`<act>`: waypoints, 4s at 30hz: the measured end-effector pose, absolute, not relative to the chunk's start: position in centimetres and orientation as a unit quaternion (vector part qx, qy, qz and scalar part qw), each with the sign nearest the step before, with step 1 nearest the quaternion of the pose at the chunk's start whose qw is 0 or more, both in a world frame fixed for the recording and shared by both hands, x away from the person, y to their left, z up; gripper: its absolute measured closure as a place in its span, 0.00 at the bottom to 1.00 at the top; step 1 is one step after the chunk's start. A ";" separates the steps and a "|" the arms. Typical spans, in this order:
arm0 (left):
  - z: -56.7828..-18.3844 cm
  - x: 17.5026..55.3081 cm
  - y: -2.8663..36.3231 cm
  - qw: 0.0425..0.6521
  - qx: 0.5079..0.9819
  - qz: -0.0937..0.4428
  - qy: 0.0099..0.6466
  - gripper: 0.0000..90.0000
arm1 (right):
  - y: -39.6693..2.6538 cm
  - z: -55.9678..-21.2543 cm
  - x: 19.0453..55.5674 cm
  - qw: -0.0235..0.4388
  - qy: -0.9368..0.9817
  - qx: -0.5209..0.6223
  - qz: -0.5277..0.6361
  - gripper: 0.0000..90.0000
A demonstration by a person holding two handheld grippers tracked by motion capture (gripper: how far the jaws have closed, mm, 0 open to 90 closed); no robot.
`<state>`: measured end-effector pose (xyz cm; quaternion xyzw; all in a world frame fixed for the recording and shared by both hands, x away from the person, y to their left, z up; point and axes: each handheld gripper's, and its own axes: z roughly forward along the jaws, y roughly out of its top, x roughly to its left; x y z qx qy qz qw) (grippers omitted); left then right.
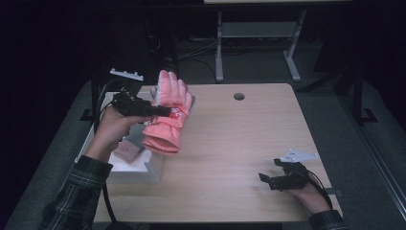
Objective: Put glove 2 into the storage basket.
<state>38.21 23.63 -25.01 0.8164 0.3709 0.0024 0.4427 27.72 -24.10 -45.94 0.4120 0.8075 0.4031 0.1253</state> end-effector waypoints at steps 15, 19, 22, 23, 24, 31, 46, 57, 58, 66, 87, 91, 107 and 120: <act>-26.9 39.4 31.9 0.421 0.787 0.036 0.451 0.65 | -24.2 -46.0 27.8 0.126 0.807 0.416 0.400 0.15; -28.5 40.0 32.7 0.404 0.789 0.035 0.461 0.65 | -24.2 -46.1 27.8 0.126 0.808 0.415 0.398 0.15; -29.9 40.5 32.6 0.388 0.794 0.033 0.466 0.65 | -24.2 -46.0 27.7 0.127 0.807 0.416 0.399 0.15; -30.9 40.8 32.4 0.377 0.797 0.033 0.471 0.65 | -24.2 -46.0 27.8 0.127 0.808 0.416 0.399 0.15; -30.9 40.8 32.4 0.377 0.797 0.033 0.471 0.65 | -24.2 -46.0 27.8 0.127 0.808 0.416 0.399 0.15; -35.0 42.1 31.1 0.341 0.811 0.015 0.476 0.65 | -24.3 -46.1 27.8 0.125 0.808 0.414 0.399 0.15; -39.9 43.4 30.3 0.319 0.811 -0.013 0.491 0.63 | -24.2 -46.1 27.9 0.127 0.809 0.414 0.398 0.15; -37.7 42.8 32.0 0.350 0.793 0.031 0.497 0.28 | -24.2 -46.1 27.9 0.126 0.809 0.413 0.399 0.15; -37.3 42.6 32.1 0.355 0.790 0.035 0.499 0.27 | -24.2 -46.1 27.8 0.125 0.809 0.413 0.399 0.15; -34.3 41.8 31.6 0.373 0.794 0.051 0.477 0.24 | -24.4 -46.2 28.0 0.124 0.808 0.413 0.402 0.15; -28.6 39.1 24.5 0.420 0.819 0.074 0.384 0.22 | -24.1 -46.1 27.9 0.125 0.811 0.409 0.398 0.15; -28.4 38.5 22.8 0.422 0.826 0.073 0.366 0.21 | -24.1 -46.1 27.9 0.124 0.812 0.409 0.398 0.15; -30.7 36.2 15.9 0.425 0.846 0.053 0.319 0.16 | -24.0 -46.1 27.8 0.123 0.813 0.407 0.397 0.15; -33.8 34.4 12.4 0.420 0.858 0.046 0.291 0.16 | -23.9 -46.2 27.9 0.123 0.815 0.403 0.397 0.15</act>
